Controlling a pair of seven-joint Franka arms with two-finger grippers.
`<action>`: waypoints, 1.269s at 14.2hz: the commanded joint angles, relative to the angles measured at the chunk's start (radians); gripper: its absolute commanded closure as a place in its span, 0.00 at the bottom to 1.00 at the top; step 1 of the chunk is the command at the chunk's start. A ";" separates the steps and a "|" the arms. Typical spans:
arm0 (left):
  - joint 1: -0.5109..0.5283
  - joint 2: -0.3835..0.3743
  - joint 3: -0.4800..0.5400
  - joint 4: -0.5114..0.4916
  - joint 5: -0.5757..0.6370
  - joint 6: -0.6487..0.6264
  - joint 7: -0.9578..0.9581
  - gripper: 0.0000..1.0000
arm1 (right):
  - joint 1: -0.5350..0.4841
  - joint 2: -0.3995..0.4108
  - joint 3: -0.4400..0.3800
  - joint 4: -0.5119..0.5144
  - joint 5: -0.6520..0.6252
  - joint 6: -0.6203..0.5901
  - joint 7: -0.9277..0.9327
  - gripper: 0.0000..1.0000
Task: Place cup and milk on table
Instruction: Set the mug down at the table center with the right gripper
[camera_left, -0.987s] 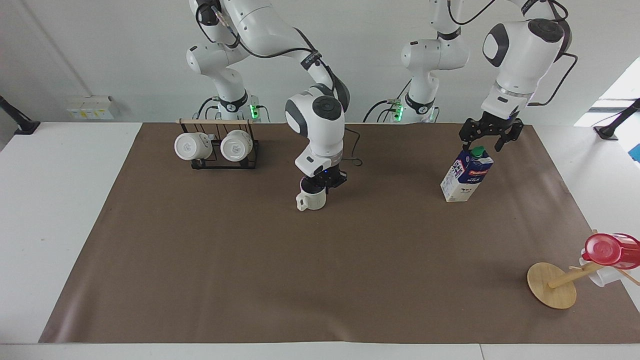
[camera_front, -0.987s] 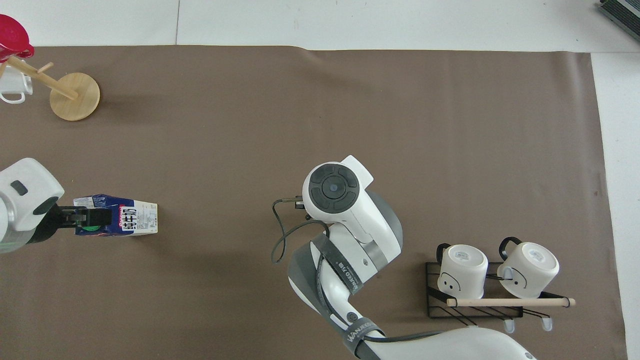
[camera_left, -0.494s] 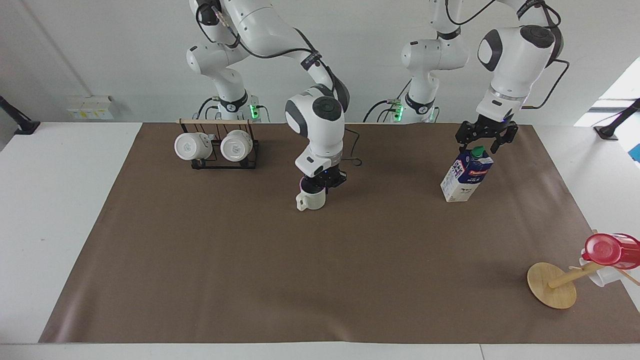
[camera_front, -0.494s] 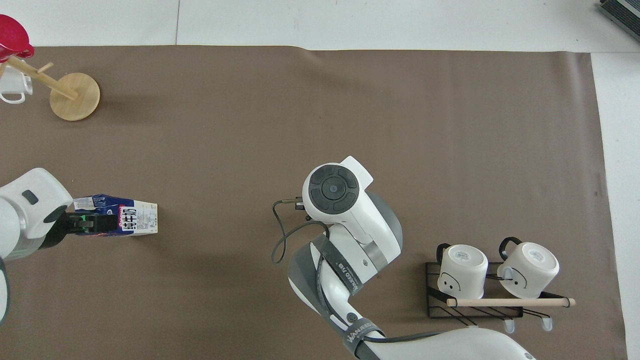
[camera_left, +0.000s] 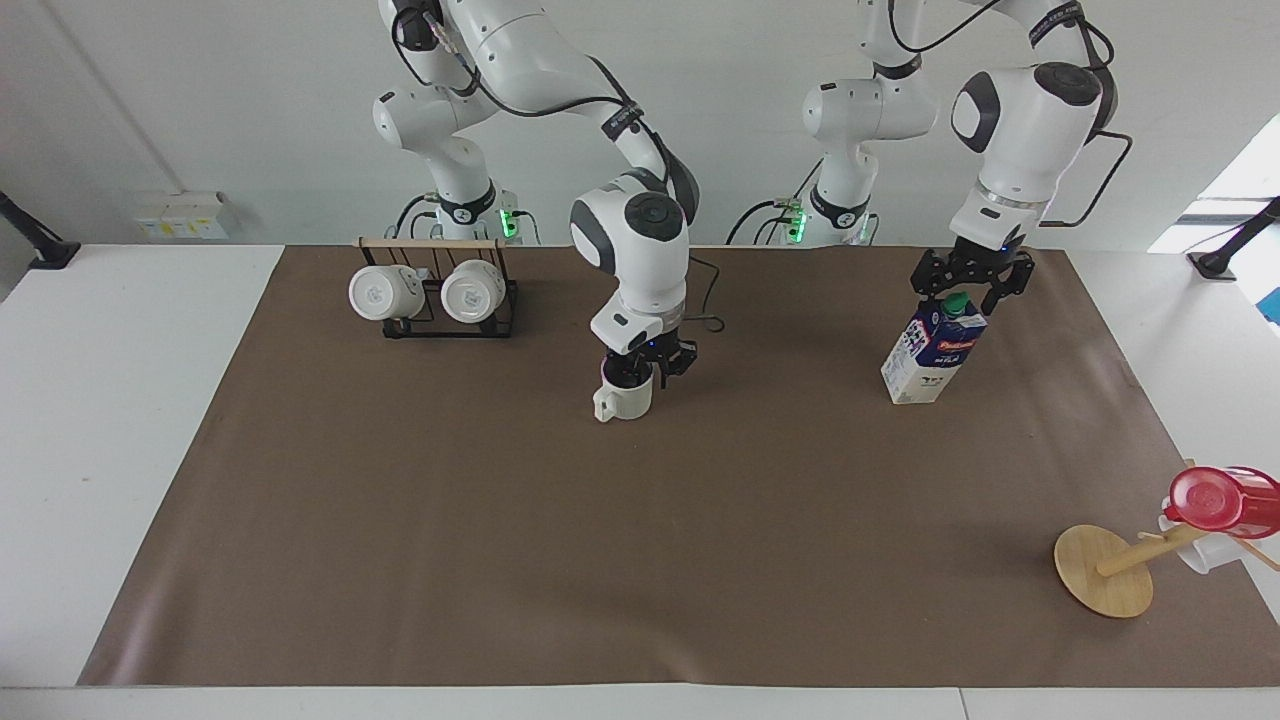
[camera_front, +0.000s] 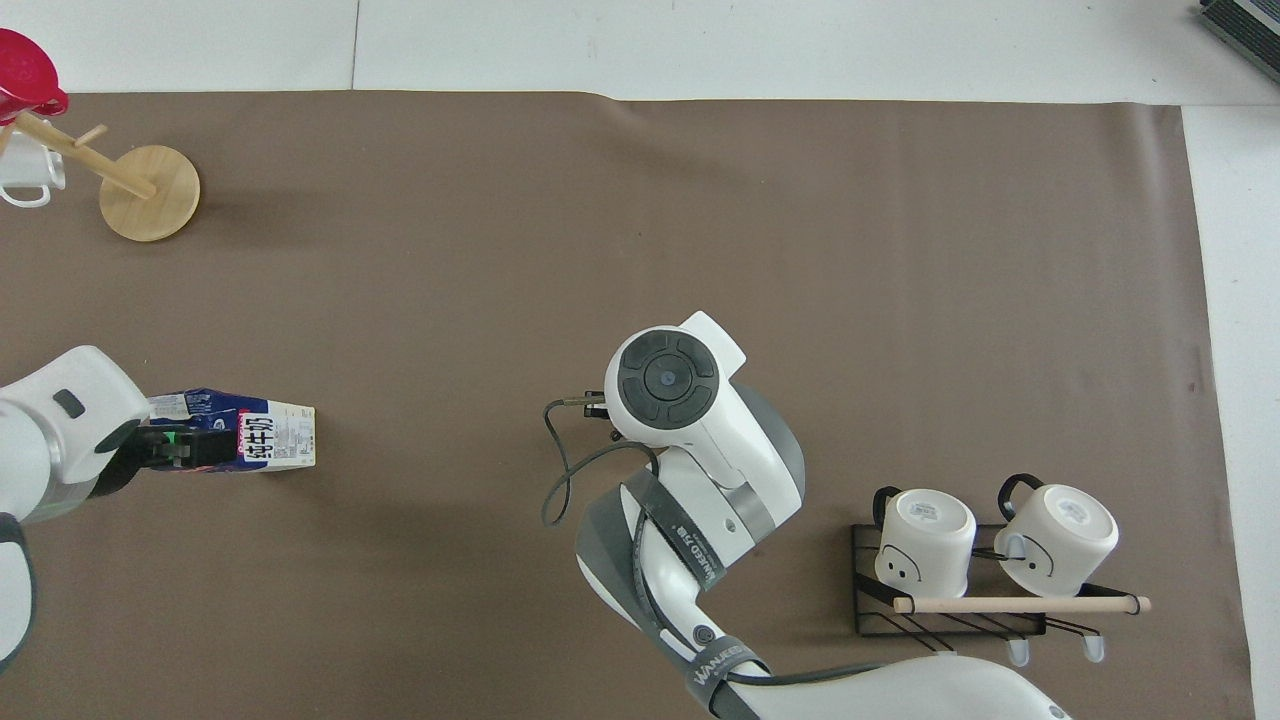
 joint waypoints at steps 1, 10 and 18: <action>0.011 -0.019 -0.003 -0.034 0.013 0.044 0.017 0.00 | 0.000 -0.037 0.001 -0.011 -0.009 0.016 0.012 0.00; -0.004 0.010 -0.005 -0.051 0.016 0.124 0.075 0.00 | -0.093 -0.260 -0.009 -0.004 -0.024 -0.148 -0.033 0.00; 0.006 0.018 -0.003 -0.051 0.015 0.096 0.087 0.00 | -0.316 -0.405 -0.012 -0.002 -0.007 -0.344 -0.299 0.00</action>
